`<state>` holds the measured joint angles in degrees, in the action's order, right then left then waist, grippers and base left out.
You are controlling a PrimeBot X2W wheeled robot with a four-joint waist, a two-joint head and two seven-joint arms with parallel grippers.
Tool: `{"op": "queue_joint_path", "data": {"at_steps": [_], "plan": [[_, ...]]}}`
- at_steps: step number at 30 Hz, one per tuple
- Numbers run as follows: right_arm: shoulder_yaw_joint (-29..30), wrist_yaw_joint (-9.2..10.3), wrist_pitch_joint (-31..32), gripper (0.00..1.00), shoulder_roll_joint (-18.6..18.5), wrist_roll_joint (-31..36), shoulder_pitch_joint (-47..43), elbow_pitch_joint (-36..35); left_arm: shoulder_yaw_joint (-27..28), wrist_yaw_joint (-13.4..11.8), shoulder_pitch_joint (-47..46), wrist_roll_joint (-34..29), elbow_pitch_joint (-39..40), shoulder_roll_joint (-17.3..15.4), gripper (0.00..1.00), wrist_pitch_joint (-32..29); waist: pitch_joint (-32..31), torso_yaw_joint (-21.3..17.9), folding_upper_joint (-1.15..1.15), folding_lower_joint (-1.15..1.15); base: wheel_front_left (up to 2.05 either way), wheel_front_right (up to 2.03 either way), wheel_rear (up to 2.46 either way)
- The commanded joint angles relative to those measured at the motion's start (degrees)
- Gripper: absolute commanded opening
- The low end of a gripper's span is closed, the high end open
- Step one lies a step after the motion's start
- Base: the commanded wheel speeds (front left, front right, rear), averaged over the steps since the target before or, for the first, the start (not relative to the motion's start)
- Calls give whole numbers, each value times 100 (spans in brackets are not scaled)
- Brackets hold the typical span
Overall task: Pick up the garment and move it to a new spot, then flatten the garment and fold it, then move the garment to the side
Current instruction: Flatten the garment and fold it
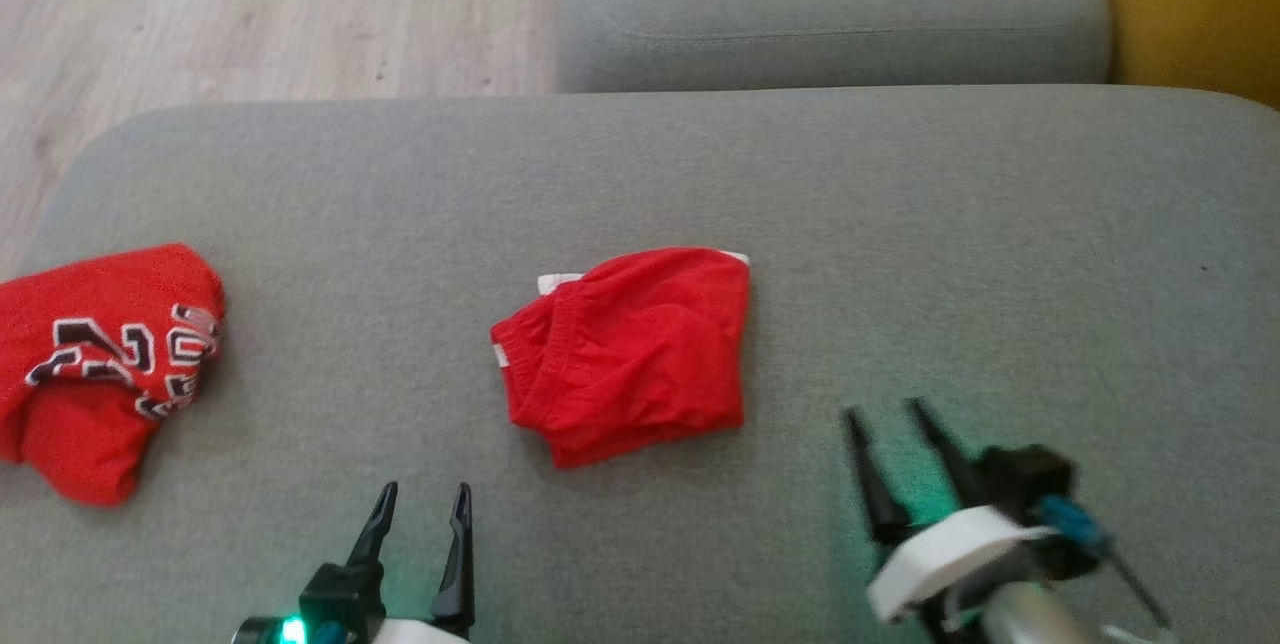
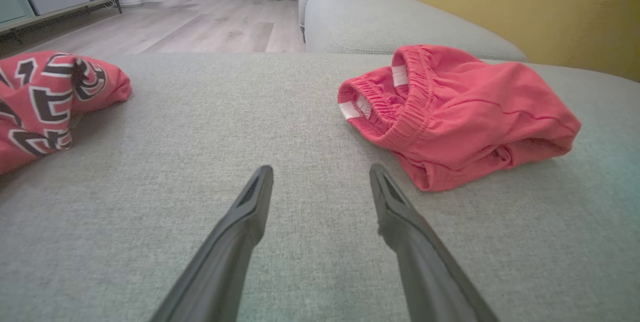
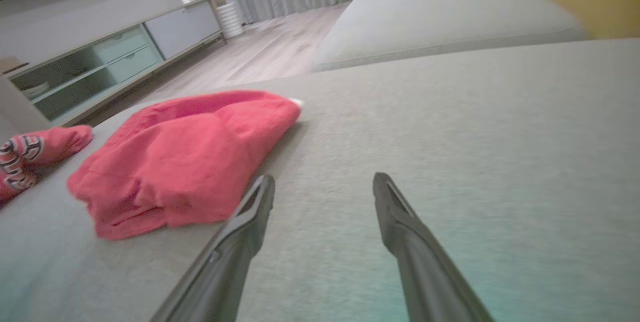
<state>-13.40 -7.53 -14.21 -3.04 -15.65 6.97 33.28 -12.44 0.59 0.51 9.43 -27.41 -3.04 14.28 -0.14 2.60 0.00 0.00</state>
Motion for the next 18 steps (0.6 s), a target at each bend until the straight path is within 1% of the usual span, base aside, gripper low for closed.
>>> {"op": "queue_joint_path", "data": {"at_steps": [1, 4, 7, 12, 18], "plan": [[-425, 4, -78, 100, 16, -83, 353, -69, 180, 40, -259, -17, 119, 7, 100, 72, 55, 117, 0, 0, 0, 0, 0], [-869, 4, -74, 100, 16, -280, 542, 101, 77, 83, -284, 18, 73, 12, 100, 72, 182, 321, 0, 0, 0, 0, 0], [-1123, 4, -73, 100, 16, -686, 721, 263, -66, 94, -324, 75, 44, 14, 100, 72, 299, 533, 0, 0, 0, 0, 0], [-1372, 4, -75, 100, 16, -1502, 964, 506, -160, 65, -404, 105, 17, 15, 100, 72, 428, 796, 0, 0, 0, 0, 0], [-1497, 4, -77, 100, 16, -1839, 1142, 801, -180, 49, -444, 157, 11, 15, 100, 72, 510, 926, 0, 0, 0, 0, 0]]}}
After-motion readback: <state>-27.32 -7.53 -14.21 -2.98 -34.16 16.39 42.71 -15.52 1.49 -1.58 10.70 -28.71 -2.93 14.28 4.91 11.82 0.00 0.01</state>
